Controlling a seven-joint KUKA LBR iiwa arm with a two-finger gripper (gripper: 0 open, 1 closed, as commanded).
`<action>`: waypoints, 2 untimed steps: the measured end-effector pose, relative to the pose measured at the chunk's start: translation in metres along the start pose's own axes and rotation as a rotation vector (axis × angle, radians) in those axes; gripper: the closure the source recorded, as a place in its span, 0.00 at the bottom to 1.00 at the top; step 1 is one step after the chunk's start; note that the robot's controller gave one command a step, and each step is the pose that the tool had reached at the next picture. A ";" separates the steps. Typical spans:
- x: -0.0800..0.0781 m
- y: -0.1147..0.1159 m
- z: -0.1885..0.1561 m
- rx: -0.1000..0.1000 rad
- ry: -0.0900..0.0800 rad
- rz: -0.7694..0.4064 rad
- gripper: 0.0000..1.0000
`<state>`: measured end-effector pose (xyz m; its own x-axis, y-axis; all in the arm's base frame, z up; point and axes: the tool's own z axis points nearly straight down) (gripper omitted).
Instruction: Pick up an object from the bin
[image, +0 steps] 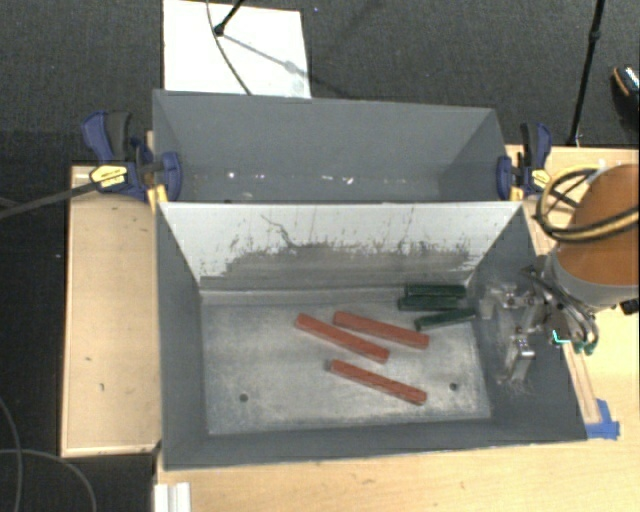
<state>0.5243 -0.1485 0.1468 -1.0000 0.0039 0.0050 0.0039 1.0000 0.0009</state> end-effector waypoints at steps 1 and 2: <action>-0.019 0.036 0.080 -0.001 -0.003 -0.037 0.00; -0.046 0.089 0.076 0.000 -0.012 -0.137 0.00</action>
Offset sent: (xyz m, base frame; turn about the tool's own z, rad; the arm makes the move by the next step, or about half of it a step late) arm 0.0182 0.0335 -0.0766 -0.0335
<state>0.5706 -0.0600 0.0710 -0.9911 -0.1332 -0.0069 -0.1332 0.9911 0.0009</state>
